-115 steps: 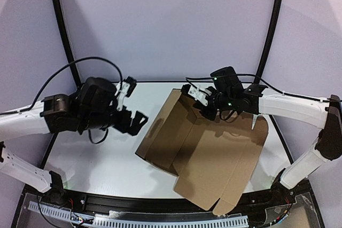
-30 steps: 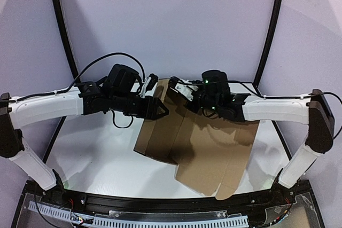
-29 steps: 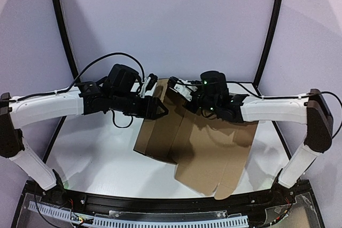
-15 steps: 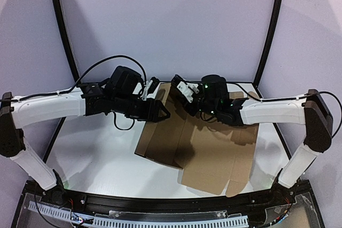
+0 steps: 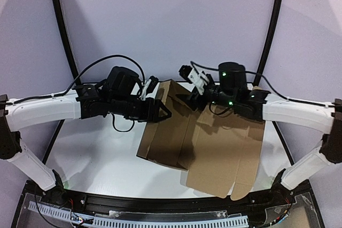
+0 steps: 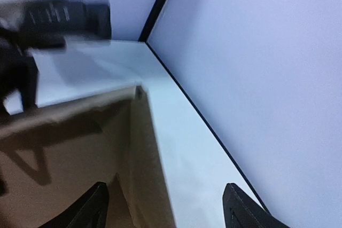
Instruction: Fold the paper box
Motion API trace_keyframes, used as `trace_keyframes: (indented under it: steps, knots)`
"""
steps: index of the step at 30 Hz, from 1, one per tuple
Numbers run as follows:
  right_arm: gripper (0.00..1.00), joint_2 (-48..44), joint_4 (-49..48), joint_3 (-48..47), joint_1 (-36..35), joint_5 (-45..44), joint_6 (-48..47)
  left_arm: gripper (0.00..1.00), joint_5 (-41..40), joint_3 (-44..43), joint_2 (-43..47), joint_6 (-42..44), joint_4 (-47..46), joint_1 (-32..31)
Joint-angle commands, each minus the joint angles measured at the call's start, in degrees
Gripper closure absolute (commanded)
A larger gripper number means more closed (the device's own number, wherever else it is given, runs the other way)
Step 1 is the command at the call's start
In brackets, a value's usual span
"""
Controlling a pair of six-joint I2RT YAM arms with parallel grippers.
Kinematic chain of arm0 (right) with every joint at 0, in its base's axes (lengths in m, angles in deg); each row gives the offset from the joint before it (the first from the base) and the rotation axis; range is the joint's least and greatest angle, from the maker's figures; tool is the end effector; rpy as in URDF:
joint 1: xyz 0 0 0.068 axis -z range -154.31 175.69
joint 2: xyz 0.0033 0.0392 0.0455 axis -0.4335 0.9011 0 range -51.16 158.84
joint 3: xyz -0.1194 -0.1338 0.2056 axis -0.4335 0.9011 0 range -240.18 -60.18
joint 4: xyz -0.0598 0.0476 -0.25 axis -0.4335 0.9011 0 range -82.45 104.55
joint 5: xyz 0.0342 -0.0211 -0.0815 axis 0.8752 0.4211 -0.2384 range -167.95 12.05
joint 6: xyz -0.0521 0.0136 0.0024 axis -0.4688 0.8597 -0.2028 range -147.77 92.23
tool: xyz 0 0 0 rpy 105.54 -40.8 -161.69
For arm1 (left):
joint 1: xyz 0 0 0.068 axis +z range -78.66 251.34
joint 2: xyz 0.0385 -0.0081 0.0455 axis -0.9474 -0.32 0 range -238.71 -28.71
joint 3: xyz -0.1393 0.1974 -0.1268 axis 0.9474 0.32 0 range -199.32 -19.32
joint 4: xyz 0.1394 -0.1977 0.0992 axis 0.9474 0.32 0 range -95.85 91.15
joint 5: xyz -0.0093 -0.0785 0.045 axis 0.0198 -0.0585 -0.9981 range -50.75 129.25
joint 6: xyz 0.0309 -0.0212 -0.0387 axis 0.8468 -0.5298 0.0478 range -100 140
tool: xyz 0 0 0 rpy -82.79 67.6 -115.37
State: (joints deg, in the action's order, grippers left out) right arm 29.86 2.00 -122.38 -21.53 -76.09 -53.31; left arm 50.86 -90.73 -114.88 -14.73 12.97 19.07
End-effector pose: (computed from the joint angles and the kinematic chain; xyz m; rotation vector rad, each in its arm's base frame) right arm 0.2277 0.2479 0.3269 -1.0936 1.4451 0.2985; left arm 0.2056 -0.2775 0.3124 0.4852 2.3039 -1.0415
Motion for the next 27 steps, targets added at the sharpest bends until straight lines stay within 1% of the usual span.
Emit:
trace_keyframes:
  steps: [1, 2, 3, 5, 7, 10, 12, 13, 16, 18, 19, 20, 23, 25, 26, 27]
  knots:
    - [0.37, -3.9, 4.0, -2.0, -0.1, 2.0, -0.2, 0.68, 0.3, 1.9, 2.5, -1.8, -2.2, 0.6]
    - [0.38, -3.7, 4.8, -2.4, -0.1, 2.1, -1.4, 0.69, 1.1, 2.3, 2.9, -1.5, -2.5, 0.6]
    - [0.38, -3.4, 7.7, -2.9, -0.1, 2.9, -3.0, 0.70, 2.2, 2.6, 3.2, -1.2, -2.9, 0.6]
    - [0.34, -2.1, 15.4, -4.8, 0.0, 7.6, -8.0, 0.70, 5.7, 2.7, 3.5, -0.1, -3.7, 0.6]
    - [0.32, -0.5, 19.9, -6.3, 0.1, 9.6, -10.3, 0.70, 9.1, 2.6, 3.6, 0.9, -3.8, 0.6]
    - [0.32, 1.2, 21.6, -8.5, 1.0, 7.0, -9.7, 0.70, 13.1, 3.0, 4.3, 2.5, -3.9, 0.6]
    - [0.33, 1.9, 23.4, -10.4, 2.5, 9.0, -8.3, 0.69, 15.6, 3.6, 5.0, 4.1, -3.9, 0.6]
    - [0.35, 2.2, 24.7, -11.3, 3.4, 10.6, -7.7, 0.69, 17.0, 3.9, 5.3, 5.3, -3.7, 0.6]
    - [0.45, 3.5, 28.2, -13.7, 4.9, 14.4, -6.2, 0.69, 19.0, 4.3, 5.8, 8.0, -3.0, 0.6]
    - [0.54, 4.1, 29.8, -14.7, 5.2, 15.5, -5.9, 0.69, 19.7, 4.4, 6.2, 9.6, -2.6, 0.6]
    - [0.59, 4.3, 30.4, -14.8, 5.3, 16.0, -5.9, 0.69, 19.9, 4.4, 6.4, 10.2, -2.3, 0.6]
    - [0.68, 4.5, 30.4, -14.7, 5.4, 16.0, -5.9, 0.69, 20.0, 4.4, 6.5, 10.5, -2.2, 0.6]
    - [0.86, 5.1, 29.8, -15.0, 5.5, 14.8, -5.2, 0.70, 21.0, 4.3, 6.9, 11.4, -2.7, 0.6]
    - [0.97, 5.3, 27.5, -14.7, 5.5, 13.2, -3.7, 0.70, 21.9, 4.0, 6.8, 11.5, -3.0, 0.6]
    - [1.00, 5.3, 26.0, -14.5, 5.5, 11.5, -2.6, 0.70, 22.2, 3.7, 6.8, 11.5, -3.1, 0.6]
    - [1.00, 5.3, 23.4, -13.7, 5.5, 9.2, -1.6, 0.70, 22.2, 3.5, 6.8, 11.4, -3.2, 0.6]
